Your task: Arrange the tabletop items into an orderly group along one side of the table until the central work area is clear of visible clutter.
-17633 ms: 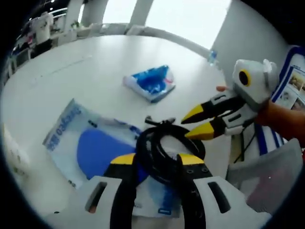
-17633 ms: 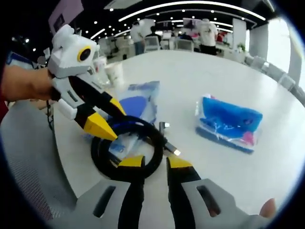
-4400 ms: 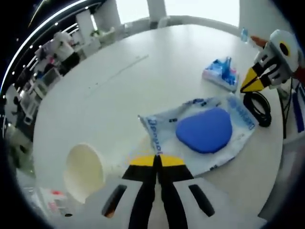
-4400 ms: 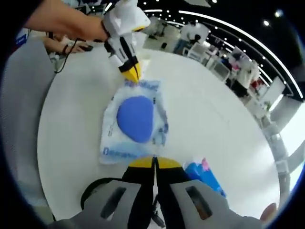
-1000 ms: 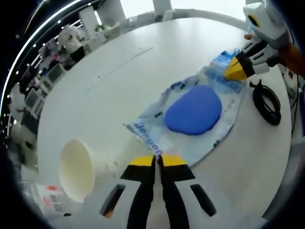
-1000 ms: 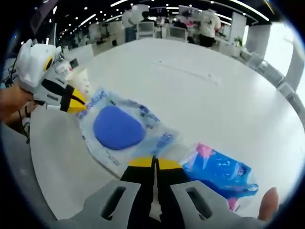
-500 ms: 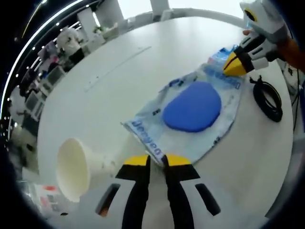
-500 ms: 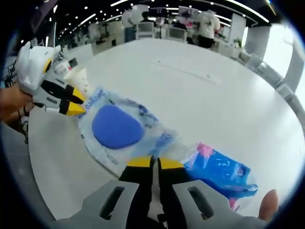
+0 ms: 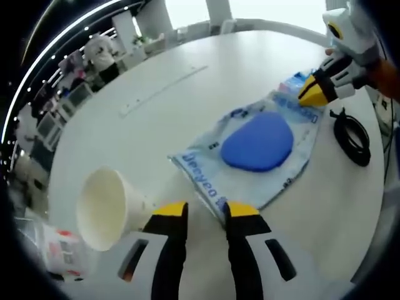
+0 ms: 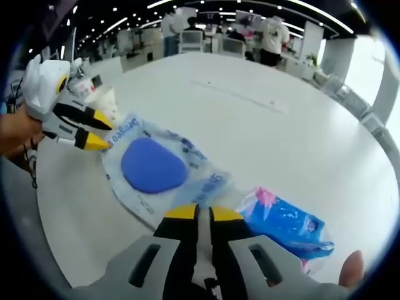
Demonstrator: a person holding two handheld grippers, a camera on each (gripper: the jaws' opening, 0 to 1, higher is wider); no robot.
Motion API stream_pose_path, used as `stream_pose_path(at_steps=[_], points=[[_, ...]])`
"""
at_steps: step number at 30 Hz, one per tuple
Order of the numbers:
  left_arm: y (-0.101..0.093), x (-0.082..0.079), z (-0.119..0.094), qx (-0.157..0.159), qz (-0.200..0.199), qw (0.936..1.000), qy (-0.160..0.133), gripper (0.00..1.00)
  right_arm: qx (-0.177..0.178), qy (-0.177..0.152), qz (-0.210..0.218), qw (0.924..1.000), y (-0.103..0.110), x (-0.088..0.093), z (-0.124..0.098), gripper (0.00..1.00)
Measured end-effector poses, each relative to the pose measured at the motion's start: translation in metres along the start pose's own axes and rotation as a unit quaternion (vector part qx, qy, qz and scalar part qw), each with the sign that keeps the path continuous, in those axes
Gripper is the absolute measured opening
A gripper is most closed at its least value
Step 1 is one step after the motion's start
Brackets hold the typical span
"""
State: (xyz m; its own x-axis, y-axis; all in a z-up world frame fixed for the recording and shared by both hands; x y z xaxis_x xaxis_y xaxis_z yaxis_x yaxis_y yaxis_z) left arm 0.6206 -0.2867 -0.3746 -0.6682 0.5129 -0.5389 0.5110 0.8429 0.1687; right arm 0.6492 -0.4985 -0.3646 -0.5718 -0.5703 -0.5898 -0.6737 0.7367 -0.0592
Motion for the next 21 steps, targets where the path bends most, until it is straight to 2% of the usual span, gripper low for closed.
stream_pose_path(at_steps=[6, 15, 17, 21], points=[[0.004, 0.001, -0.012, -0.004, -0.017, 0.9994, -0.029, 0.22, 0.004, -0.005, 0.003, 1.0000, 0.000, -0.001, -0.004, 0.09], [-0.006, -0.002, -0.031, 0.009, -0.025, 0.9973, -0.068, 0.23, 0.009, -0.029, -0.003, 0.9995, 0.002, -0.009, -0.017, 0.14], [-0.006, -0.002, -0.033, 0.011, -0.029, 0.9967, -0.074, 0.25, 0.010, -0.034, -0.003, 0.9994, 0.003, -0.011, -0.020, 0.17], [-0.007, -0.001, -0.035, 0.018, -0.035, 0.9960, -0.081, 0.29, 0.009, -0.045, 0.001, 0.9989, 0.005, -0.011, -0.025, 0.32]])
Point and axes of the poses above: the point that each gripper's makers call its tool centre point, and the gripper's own axes: z roughly forward along the fingers, y roughly to its left, x roughly out of its underside, the point moved 1 cm from there along -z, roughly backward along the fingers, and after that the axes turned 6 degrees about y, right-handed, at the moved point
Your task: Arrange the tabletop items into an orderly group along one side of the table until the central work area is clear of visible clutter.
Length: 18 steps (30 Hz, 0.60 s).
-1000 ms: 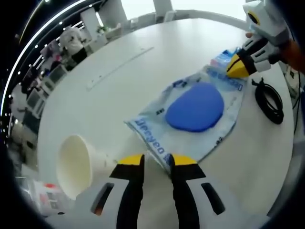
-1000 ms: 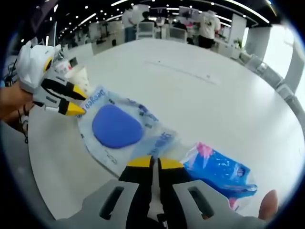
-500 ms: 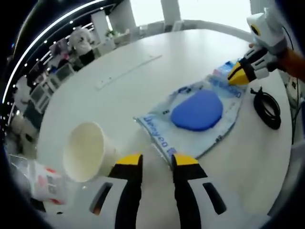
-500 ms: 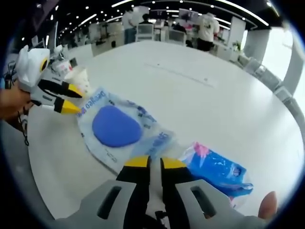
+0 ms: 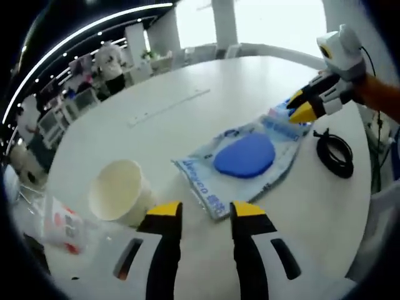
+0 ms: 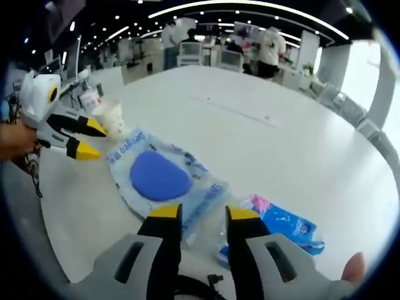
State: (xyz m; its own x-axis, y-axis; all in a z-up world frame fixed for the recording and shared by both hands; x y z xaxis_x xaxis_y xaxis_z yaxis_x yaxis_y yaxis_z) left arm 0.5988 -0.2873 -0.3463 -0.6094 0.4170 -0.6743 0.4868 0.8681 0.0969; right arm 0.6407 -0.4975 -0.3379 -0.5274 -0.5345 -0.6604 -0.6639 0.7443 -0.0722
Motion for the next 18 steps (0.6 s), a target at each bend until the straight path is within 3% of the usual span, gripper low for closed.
stream_pose_path(at_steps=[6, 14, 18], points=[[-0.010, -0.003, -0.004, 0.033, -0.005, 0.9993, -0.015, 0.44, -0.005, -0.025, 0.003, 0.9997, 0.006, -0.002, -0.011, 0.42], [-0.041, -0.012, -0.017, 0.119, -0.004, 0.9908, -0.064, 0.61, -0.010, -0.057, 0.001, 0.9983, 0.017, -0.004, -0.027, 0.57], [-0.049, -0.014, -0.024, 0.135, 0.002, 0.9877, -0.079, 0.71, -0.007, -0.068, 0.000, 0.9977, 0.020, -0.004, -0.036, 0.63]])
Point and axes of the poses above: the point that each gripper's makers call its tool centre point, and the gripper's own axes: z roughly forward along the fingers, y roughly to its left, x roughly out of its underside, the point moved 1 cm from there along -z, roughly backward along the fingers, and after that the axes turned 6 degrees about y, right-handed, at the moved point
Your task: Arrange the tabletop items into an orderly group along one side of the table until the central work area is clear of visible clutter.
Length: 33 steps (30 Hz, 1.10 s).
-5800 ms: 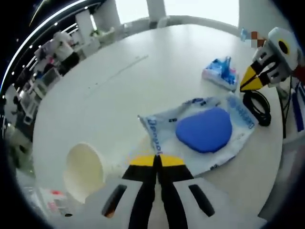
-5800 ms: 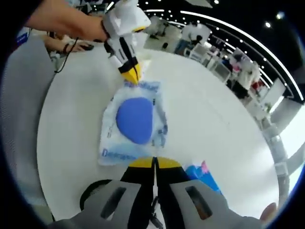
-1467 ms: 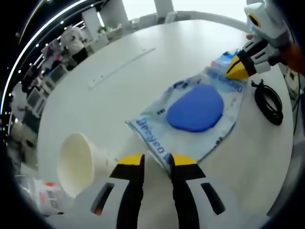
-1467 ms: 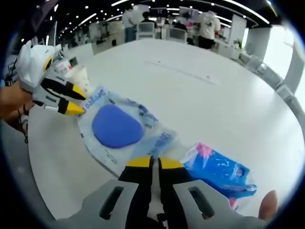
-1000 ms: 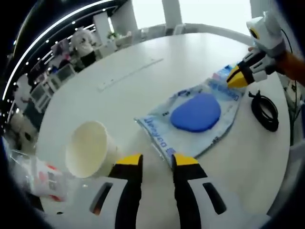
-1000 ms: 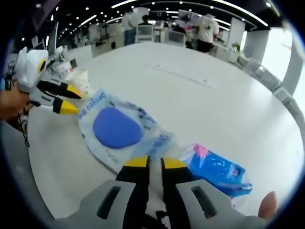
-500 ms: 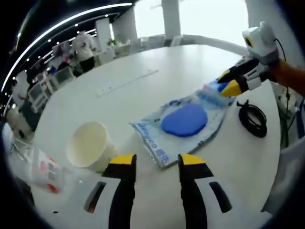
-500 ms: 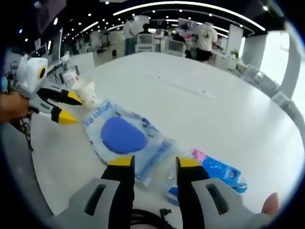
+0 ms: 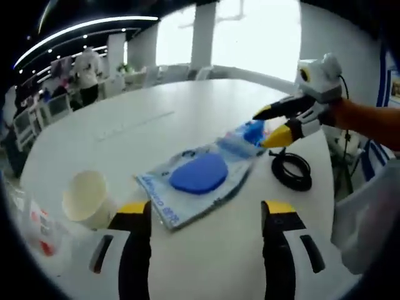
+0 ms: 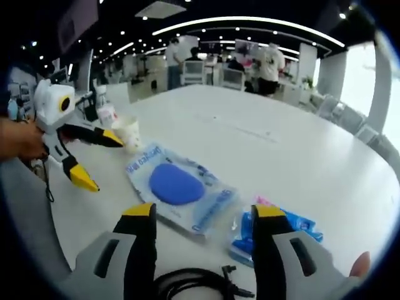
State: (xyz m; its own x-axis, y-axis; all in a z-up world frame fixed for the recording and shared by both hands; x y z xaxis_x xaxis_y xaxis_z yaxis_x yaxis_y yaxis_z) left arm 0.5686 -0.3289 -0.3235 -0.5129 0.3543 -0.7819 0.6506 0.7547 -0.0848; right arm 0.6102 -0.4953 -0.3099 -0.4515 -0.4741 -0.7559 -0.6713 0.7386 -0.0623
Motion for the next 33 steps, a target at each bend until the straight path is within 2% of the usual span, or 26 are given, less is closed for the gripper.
stream_pose_path(at_steps=[5, 8, 12, 16, 20, 25, 33], points=[[-0.008, -0.004, -0.008, 0.016, -0.003, 0.9997, -0.020, 0.82, 0.005, -0.018, 0.003, 0.9998, 0.003, -0.002, -0.015, 0.69], [-0.013, -0.005, -0.011, 0.030, -0.014, 0.9992, -0.024, 0.92, 0.003, -0.029, 0.010, 0.9995, 0.006, -0.003, -0.022, 0.75], [-0.023, -0.006, -0.018, 0.048, -0.019, 0.9981, -0.033, 0.99, 0.008, -0.039, 0.020, 0.9990, 0.011, 0.001, -0.031, 0.84], [-0.035, -0.007, -0.026, 0.065, -0.015, 0.9970, -0.039, 0.99, 0.012, -0.049, 0.029, 0.9983, 0.014, 0.004, -0.040, 0.90], [-0.050, -0.006, -0.032, 0.079, -0.006, 0.9962, -0.038, 0.99, 0.017, -0.053, 0.034, 0.9979, 0.017, 0.011, -0.053, 0.90], [-0.063, -0.004, -0.032, 0.092, -0.014, 0.9949, -0.038, 0.99, 0.022, -0.052, 0.036, 0.9978, 0.023, 0.022, -0.067, 0.90], [-0.089, 0.003, -0.028, 0.110, -0.007, 0.9936, -0.027, 0.99, 0.032, -0.047, 0.050, 0.9972, 0.026, 0.049, -0.088, 0.90]])
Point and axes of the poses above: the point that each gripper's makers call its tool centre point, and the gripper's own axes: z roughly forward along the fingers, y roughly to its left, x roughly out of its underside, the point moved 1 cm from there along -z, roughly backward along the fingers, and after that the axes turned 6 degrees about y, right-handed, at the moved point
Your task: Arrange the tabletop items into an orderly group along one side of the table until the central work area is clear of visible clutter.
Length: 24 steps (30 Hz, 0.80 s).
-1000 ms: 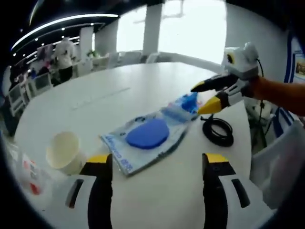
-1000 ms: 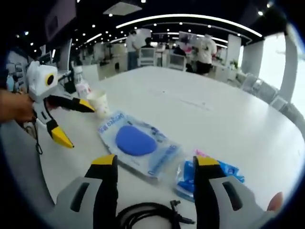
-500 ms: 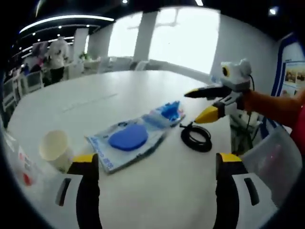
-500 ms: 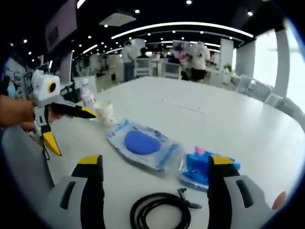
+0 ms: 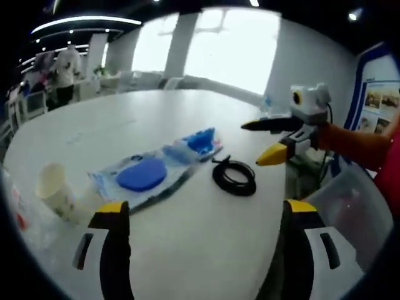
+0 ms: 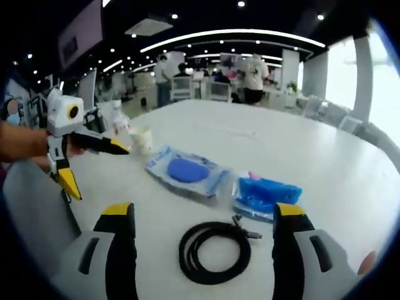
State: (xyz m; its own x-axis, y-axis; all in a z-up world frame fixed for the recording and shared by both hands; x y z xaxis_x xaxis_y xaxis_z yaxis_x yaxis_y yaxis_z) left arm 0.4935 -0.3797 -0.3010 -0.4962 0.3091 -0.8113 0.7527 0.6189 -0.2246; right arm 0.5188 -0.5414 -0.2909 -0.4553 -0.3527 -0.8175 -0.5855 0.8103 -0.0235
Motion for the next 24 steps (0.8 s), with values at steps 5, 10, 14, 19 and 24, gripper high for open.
stream_pose_path(at_steps=[5, 10, 14, 19, 24], points=[[-0.015, 0.001, 0.009, 0.011, 0.008, 0.9999, 0.009, 0.99, 0.007, 0.004, 0.012, 0.9999, -0.004, 0.013, -0.009, 0.90], [-0.029, 0.002, 0.022, 0.023, 0.015, 0.9994, 0.019, 0.99, 0.015, 0.006, 0.023, 0.9996, -0.011, 0.024, -0.019, 0.89], [-0.041, 0.001, 0.036, 0.035, 0.021, 0.9987, 0.030, 0.98, 0.022, 0.010, 0.031, 0.9992, -0.018, 0.035, -0.024, 0.88], [-0.051, -0.003, 0.053, 0.045, 0.026, 0.9980, 0.035, 0.97, 0.030, 0.017, 0.043, 0.9985, -0.029, 0.047, -0.028, 0.86], [-0.057, -0.005, 0.071, 0.054, 0.019, 0.9974, 0.043, 0.96, 0.035, 0.031, 0.065, 0.9968, -0.038, 0.057, -0.026, 0.83]])
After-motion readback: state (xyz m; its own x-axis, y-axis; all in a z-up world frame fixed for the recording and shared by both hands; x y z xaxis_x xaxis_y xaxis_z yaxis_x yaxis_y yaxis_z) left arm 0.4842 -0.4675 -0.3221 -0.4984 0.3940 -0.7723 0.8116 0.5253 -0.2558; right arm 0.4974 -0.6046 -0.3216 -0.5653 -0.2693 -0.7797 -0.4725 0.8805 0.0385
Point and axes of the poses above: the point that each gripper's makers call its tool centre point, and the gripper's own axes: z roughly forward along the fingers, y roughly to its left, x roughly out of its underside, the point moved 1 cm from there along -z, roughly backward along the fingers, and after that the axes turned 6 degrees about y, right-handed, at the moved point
